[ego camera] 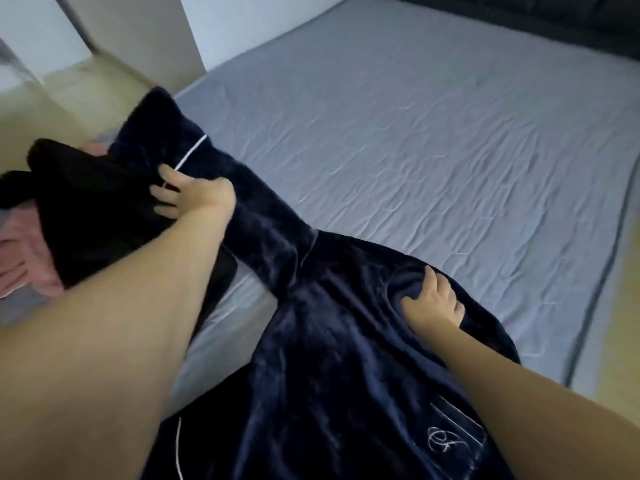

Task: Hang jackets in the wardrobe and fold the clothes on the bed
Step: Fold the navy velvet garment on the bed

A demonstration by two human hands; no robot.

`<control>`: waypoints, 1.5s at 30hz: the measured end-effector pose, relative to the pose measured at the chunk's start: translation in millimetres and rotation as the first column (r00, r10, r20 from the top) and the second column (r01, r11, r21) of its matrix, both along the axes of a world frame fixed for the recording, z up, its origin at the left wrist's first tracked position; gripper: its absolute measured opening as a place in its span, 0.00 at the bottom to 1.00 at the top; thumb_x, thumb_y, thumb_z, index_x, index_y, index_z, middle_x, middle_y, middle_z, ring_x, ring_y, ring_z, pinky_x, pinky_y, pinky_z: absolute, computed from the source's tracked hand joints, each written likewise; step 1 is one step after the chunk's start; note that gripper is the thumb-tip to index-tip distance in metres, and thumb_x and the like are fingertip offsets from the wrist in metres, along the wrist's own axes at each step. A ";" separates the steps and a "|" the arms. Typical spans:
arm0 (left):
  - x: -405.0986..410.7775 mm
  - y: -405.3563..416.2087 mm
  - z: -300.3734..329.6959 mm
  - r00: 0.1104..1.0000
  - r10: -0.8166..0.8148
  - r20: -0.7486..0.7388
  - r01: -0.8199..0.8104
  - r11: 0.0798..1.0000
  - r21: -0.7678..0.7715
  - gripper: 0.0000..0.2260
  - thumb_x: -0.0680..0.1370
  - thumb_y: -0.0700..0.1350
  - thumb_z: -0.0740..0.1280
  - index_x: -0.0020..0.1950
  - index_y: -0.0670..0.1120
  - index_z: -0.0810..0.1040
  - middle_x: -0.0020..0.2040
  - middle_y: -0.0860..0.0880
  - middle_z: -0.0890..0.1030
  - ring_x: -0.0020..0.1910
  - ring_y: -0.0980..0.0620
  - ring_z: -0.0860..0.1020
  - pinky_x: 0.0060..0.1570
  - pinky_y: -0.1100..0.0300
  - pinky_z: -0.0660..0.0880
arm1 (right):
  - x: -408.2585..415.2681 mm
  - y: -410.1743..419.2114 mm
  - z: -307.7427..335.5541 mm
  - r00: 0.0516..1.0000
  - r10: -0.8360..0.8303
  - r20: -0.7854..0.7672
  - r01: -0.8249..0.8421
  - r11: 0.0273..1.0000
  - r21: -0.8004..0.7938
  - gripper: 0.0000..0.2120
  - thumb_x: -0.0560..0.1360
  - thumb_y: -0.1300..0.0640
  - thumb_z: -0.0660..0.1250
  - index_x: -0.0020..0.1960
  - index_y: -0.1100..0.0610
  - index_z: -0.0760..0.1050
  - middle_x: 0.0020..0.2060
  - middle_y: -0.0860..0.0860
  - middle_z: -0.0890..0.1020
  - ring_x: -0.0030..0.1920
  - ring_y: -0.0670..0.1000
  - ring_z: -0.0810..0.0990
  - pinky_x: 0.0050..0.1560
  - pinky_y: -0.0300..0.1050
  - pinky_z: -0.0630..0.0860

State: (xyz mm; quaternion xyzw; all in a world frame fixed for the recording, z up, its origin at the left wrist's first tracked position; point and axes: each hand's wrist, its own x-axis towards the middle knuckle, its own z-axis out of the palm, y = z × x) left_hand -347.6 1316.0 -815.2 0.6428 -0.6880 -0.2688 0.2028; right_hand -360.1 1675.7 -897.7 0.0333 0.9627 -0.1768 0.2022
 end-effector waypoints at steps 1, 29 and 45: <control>6.5 43.8 -8.7 0.970 -0.196 0.147 0.197 0.980 0.008 0.37 0.73 0.52 0.64 0.78 0.53 0.49 0.79 0.46 0.50 0.77 0.40 0.51 0.71 0.35 0.50 | 6.2 15.6 -2.6 0.997 -0.071 -0.008 0.071 0.997 0.027 0.38 0.74 0.50 0.60 0.79 0.51 0.45 0.78 0.52 0.50 0.77 0.55 0.50 0.75 0.56 0.47; -214.4 233.9 -135.9 0.654 -0.666 0.359 0.746 0.647 -0.159 0.24 0.82 0.57 0.48 0.77 0.51 0.58 0.80 0.48 0.51 0.79 0.45 0.46 0.71 0.33 0.36 | -210.5 109.8 -81.5 0.927 0.189 -0.324 -0.128 0.971 0.201 0.32 0.80 0.38 0.48 0.79 0.52 0.46 0.78 0.57 0.50 0.76 0.59 0.49 0.74 0.61 0.45; -176.8 237.4 -259.0 0.436 -0.677 0.593 0.841 0.542 0.001 0.31 0.78 0.63 0.42 0.80 0.53 0.48 0.81 0.45 0.45 0.79 0.44 0.39 0.70 0.29 0.37 | -180.8 112.6 -172.6 0.893 0.311 -0.324 -0.253 0.945 0.207 0.31 0.77 0.41 0.50 0.77 0.52 0.58 0.77 0.57 0.58 0.77 0.58 0.54 0.75 0.63 0.48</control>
